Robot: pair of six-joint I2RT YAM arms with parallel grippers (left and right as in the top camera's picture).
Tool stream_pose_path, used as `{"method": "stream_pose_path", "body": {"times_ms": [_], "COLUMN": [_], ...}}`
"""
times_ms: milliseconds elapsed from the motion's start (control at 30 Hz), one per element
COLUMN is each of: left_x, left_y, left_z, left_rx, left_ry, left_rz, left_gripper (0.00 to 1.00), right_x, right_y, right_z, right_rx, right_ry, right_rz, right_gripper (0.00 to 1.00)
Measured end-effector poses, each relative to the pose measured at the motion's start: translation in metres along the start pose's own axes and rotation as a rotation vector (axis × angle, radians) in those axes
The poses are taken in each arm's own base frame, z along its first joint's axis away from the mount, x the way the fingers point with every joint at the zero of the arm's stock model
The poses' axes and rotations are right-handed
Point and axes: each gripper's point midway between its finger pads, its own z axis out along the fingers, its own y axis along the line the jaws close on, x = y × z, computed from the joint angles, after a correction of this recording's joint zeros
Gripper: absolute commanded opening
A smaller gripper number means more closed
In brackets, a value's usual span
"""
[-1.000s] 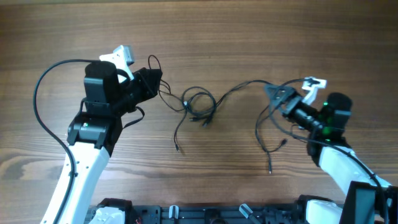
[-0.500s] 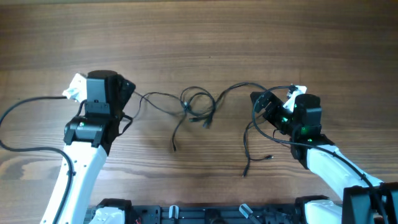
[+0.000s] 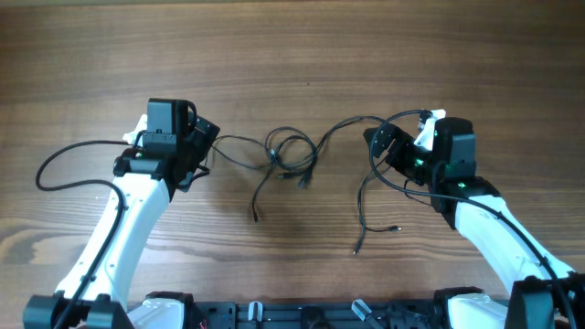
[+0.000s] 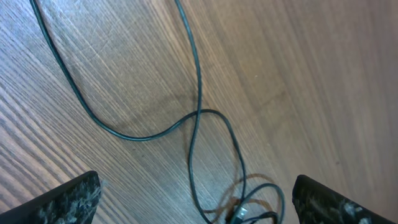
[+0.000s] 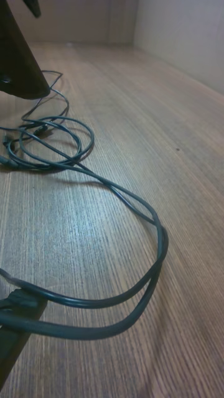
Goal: Untangle cables
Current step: 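Lower the cables onto the table and open both grippers, then move the right gripper left toward the loosened cables on the table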
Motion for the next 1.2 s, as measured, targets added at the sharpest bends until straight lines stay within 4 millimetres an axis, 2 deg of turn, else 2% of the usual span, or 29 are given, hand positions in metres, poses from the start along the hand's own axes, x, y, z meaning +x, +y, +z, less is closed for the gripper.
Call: {"method": "stream_pose_path", "body": {"times_ms": [133, 267, 333, 400, 533, 700, 800, 933, 1033, 1133, 1200], "left_x": [0.002, 0.004, 0.006, 0.008, 0.013, 0.014, 0.015, 0.021, 0.024, 0.031, 0.039], "left_y": [0.001, 0.002, 0.001, 0.000, -0.002, -0.003, -0.003, -0.006, -0.007, -0.010, -0.014], "left_z": [0.003, 0.003, 0.003, 0.003, 0.003, 0.003, 0.003, 0.002, 0.001, 0.001, 0.000], "left_rx": [-0.009, -0.009, -0.006, -0.001, 0.014, 0.018, 0.018, 0.036, 0.042, 0.049, 0.056], "left_ry": [0.008, 0.022, 0.032, 0.044, 0.074, 0.082, 0.083, 0.120, 0.134, 0.150, 0.165], "left_rz": [0.001, 0.000, 0.000, 0.000, 0.000, 0.000, 0.000, -0.001, 0.001, 0.019, 0.041], "left_gripper": [1.00, 1.00, 1.00, 1.00, 1.00, 1.00, 1.00, 1.00, 1.00, 1.00, 1.00], "right_x": [0.000, 0.013, 0.012, 0.003, -0.033, -0.046, -0.047, -0.048, -0.048, -0.041, -0.032], "right_y": [0.002, -0.009, -0.014, -0.009, 0.014, 0.011, 0.011, 0.034, 0.044, 0.044, 0.035], "right_z": [-0.006, -0.015, -0.023, -0.033, -0.063, -0.080, -0.081, -0.076, -0.071, -0.053, -0.038], "right_rx": [0.003, 0.072, 0.121, 0.151, 0.197, 0.270, 0.276, 0.152, 0.089, 0.055, 0.071], "right_ry": [-0.003, 0.039, 0.035, 0.010, -0.099, -0.161, -0.168, -0.156, -0.142, -0.074, -0.017], "right_rz": [-0.019, -0.020, -0.025, -0.041, -0.080, -0.088, -0.087, -0.028, 0.057, 0.139, 0.182], "right_gripper": [1.00, 1.00, 1.00, 1.00, 1.00, 1.00, 1.00, 1.00, 1.00, 1.00, 1.00]}}
